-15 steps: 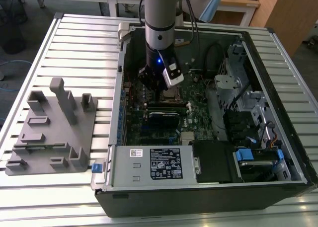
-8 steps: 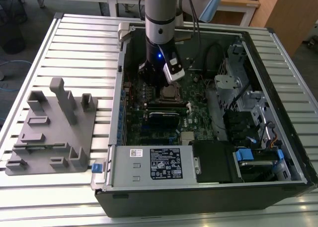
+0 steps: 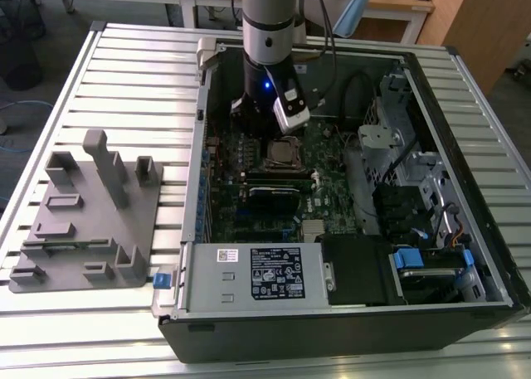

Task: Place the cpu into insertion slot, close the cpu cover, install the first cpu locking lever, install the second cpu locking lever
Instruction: 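Install the second cpu locking lever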

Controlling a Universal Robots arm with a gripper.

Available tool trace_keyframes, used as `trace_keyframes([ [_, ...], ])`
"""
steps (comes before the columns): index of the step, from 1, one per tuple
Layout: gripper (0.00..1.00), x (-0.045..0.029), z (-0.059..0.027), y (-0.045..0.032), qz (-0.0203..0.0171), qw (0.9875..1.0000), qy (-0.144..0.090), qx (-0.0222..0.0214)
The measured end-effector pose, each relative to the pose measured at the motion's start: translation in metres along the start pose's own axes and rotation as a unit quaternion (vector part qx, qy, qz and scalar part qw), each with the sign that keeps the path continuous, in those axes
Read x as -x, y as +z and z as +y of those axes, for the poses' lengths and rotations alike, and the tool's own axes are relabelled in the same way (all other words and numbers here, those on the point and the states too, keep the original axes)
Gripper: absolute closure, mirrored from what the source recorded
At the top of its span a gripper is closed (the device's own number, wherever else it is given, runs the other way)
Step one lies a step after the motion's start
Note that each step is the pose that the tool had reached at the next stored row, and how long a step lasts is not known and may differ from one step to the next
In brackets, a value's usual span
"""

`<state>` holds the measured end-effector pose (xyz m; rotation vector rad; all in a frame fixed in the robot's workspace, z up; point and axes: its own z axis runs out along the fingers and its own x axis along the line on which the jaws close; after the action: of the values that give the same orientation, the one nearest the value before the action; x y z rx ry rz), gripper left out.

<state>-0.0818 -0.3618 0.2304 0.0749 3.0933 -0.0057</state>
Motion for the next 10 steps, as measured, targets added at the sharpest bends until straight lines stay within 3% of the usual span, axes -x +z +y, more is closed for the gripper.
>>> trace_keyframes([
  [7,0.89,0.0001,0.0000,-0.0014,0.0001,1.0000,0.000,-0.0001],
  [10,0.89,0.0003,0.0000,-0.0061,0.0001,1.0000,0.000,-0.0001],
])
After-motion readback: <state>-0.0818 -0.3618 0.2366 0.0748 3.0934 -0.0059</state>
